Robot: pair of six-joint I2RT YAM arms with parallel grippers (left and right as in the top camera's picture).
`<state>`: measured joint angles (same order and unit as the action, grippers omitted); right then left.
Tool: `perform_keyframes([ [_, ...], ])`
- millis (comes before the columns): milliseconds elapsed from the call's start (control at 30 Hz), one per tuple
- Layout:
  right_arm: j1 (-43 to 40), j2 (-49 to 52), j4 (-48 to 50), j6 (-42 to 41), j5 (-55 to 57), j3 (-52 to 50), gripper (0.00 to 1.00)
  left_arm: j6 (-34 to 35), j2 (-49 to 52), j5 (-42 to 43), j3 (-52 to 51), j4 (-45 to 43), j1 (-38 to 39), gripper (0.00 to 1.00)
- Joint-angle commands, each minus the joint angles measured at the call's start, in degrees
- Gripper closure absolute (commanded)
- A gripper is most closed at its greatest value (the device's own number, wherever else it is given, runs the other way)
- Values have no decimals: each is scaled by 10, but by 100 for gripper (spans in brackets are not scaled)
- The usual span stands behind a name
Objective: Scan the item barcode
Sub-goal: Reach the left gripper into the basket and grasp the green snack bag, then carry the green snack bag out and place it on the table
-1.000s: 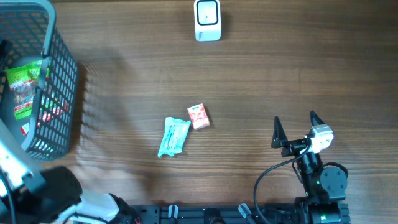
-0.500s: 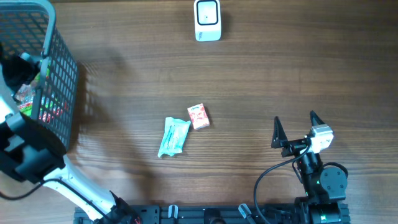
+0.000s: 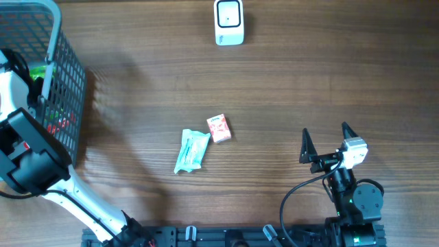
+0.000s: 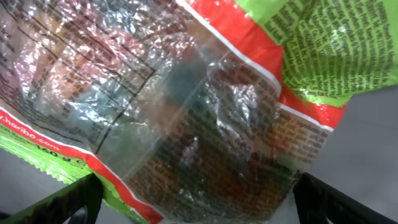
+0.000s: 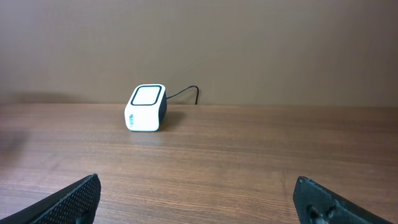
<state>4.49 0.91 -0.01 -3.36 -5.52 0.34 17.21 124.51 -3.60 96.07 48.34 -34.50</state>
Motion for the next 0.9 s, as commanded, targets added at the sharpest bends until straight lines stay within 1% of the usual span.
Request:
perform_keyframes([
  [0,-2,-1,2,3,6,0,0,-5,15,18,-27,-5,1,48],
  [33,-2,-1,2,3,6,0,0,-5,11,18,-27,-3,1,73],
  [67,-2,-1,2,3,6,0,0,-5,4,18,-26,2,1,96],
  [267,-2,-1,2,3,6,0,0,-5,-85,18,-19,12,1,96],
  [400,-2,-1,2,3,6,0,0,1,-191,18,-16,9,1,96],
  [533,-2,-1,2,3,6,0,0,42,-320,18,-16,12,1,96],
  [633,-2,-1,2,3,6,0,0,74,-415,32,-16,39,4,96],
  [700,-2,-1,2,3,6,0,0,75,-472,56,-16,66,12,96],
  [800,-2,-1,2,3,6,0,0,77,-537,107,-16,112,42,96],
  [867,-2,-1,2,3,6,0,0,77,-567,131,-16,154,79,96],
])
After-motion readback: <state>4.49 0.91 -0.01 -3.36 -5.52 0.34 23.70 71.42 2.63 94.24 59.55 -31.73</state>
